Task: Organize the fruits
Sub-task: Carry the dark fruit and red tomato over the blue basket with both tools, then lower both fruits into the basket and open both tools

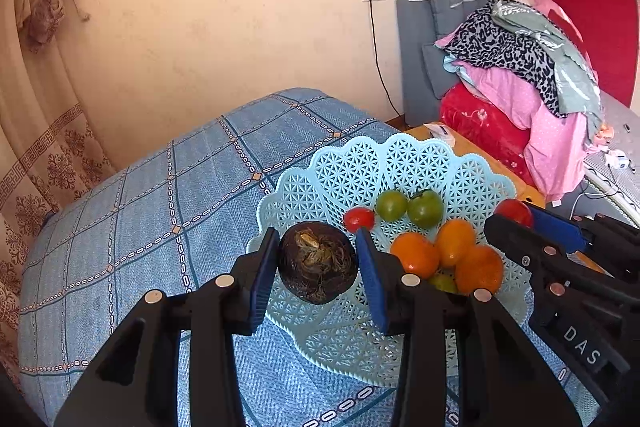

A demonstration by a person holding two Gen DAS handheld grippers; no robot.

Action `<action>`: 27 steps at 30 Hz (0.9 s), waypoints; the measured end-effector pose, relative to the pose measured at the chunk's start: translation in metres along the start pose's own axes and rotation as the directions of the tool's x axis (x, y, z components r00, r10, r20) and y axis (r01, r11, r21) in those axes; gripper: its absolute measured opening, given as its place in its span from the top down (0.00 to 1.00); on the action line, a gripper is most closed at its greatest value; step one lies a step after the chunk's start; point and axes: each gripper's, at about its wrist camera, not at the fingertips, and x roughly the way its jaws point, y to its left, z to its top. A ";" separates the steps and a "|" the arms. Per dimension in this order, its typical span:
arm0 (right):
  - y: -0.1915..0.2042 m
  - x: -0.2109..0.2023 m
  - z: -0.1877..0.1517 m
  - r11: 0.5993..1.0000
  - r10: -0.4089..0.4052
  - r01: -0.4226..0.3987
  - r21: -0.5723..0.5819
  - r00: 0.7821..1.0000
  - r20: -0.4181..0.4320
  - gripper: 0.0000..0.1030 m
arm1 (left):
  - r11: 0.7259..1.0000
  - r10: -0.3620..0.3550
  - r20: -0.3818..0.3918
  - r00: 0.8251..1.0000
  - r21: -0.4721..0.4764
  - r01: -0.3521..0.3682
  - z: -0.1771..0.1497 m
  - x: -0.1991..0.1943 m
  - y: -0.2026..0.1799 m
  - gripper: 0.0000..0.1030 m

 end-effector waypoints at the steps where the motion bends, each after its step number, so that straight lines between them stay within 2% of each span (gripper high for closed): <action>1: 0.000 0.001 -0.001 1.000 -0.001 0.001 -0.001 1.000 -0.002 0.72 | 1.000 -0.003 -0.001 1.000 -0.001 0.003 -0.001 0.000 0.000 0.61; 9: -0.001 0.004 -0.002 1.000 -0.008 0.008 0.003 1.000 -0.007 0.72 | 0.999 -0.029 -0.005 1.000 -0.023 0.029 0.000 0.002 0.004 0.61; 22: -0.003 0.006 -0.003 1.000 -0.014 0.014 0.011 1.000 -0.015 0.72 | 0.999 -0.026 -0.004 1.000 -0.032 0.025 -0.002 0.002 0.008 0.60; 23: -0.004 0.007 -0.003 1.000 -0.015 0.015 0.017 1.000 -0.018 0.70 | 0.999 -0.021 -0.002 1.000 -0.035 0.021 -0.002 0.002 0.009 0.58; 25: -0.006 0.006 -0.003 0.999 -0.023 0.023 0.032 1.000 -0.006 0.56 | 0.999 -0.016 0.003 1.000 -0.044 0.016 -0.001 0.001 0.011 0.49; 27: -0.006 0.004 -0.002 0.999 -0.024 0.024 0.027 1.000 0.000 0.56 | 0.999 -0.012 0.010 1.000 -0.052 0.012 -0.001 -0.001 0.014 0.43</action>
